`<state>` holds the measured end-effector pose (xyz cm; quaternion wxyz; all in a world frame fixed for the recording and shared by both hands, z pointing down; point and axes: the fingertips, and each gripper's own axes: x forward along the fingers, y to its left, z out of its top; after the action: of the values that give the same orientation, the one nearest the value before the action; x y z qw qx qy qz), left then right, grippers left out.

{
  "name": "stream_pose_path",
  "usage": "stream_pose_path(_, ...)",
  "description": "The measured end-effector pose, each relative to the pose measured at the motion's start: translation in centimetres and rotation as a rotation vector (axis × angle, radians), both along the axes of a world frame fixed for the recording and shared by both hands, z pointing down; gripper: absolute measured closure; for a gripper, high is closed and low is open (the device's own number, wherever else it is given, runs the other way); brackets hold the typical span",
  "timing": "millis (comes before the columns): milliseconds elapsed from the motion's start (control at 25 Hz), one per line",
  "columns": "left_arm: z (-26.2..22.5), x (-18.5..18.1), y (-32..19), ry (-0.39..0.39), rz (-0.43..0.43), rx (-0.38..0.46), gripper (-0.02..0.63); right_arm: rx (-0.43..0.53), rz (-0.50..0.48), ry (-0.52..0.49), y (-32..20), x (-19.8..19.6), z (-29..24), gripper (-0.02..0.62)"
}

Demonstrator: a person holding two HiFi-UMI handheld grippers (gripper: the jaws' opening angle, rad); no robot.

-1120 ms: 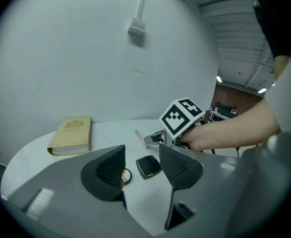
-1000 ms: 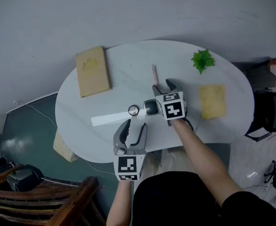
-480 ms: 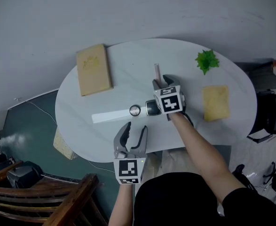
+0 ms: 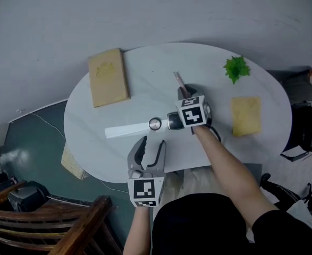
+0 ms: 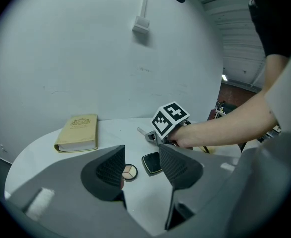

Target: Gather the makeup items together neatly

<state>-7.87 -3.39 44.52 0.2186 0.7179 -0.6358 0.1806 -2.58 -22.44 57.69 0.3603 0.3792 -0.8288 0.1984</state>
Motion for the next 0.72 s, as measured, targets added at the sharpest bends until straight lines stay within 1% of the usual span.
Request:
stream_pose_path(240, -0.1, -0.2, 0.5, -0.003, 0.004, 0.001, 0.393, 0.007, 0.002, 0.005, 0.1, 0.3, -0.1, 0.518)
stream_pose_path(440, -0.2, -0.2, 0.8, 0.002, 0.017, 0.011, 0.394, 0.028, 0.017, -0.01, 0.5, 1.3, -1.5, 0.518)
stream_pose_path(720, -0.7, 0.4, 1.0, 0.005, 0.075, 0.031, 0.396, 0.049, 0.07, -0.026, 2.8, 3.9, -3.4, 0.518)
